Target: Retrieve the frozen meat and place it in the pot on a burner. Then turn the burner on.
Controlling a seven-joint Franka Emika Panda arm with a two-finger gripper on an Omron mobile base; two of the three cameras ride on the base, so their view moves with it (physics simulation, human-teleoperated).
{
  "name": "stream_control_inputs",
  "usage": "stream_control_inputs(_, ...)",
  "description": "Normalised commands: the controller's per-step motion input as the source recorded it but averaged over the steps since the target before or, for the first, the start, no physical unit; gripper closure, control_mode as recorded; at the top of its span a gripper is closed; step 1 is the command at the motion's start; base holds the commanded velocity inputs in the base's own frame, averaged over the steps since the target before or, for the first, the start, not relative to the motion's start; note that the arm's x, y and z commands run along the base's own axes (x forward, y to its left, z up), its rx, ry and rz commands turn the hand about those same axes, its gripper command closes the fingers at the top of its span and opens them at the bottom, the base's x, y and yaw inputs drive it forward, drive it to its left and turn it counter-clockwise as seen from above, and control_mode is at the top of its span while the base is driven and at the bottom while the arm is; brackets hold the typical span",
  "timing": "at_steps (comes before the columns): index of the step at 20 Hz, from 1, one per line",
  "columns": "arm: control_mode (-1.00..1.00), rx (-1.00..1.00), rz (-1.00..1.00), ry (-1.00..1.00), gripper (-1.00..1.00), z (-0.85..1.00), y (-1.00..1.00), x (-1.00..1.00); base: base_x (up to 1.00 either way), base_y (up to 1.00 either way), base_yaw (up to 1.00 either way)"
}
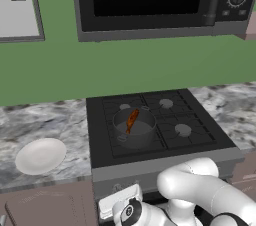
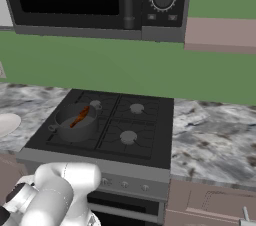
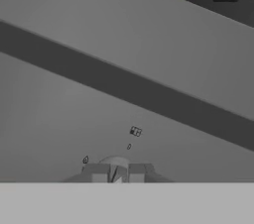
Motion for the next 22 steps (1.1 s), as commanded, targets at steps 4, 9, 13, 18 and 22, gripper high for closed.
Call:
stream_control_inputs(4,-1.0,0.0,0.0,0.0,1.0,0.0,0.0,0.0,0.0,0.0,0.0)
stream_control_inputs(9,-1.0,0.0,0.0,0.0,1.0,-0.02,0.0,0.13,0.0,0.0,0.0)
stream_control_inputs(13,-1.0,0.0,0.05,0.04,1.0,-0.15,0.0,0.5,0.0,0.0,0.0)
stream_control_inputs(18,-1.0,-0.02,0.13,0.08,1.0,-0.25,0.0,0.56,0.0,0.0,0.0)
stream_control_inputs(22,-1.0,-0.1,0.25,0.18,1.0,-0.47,0.14,0.41,0.0,0.0,0.0)
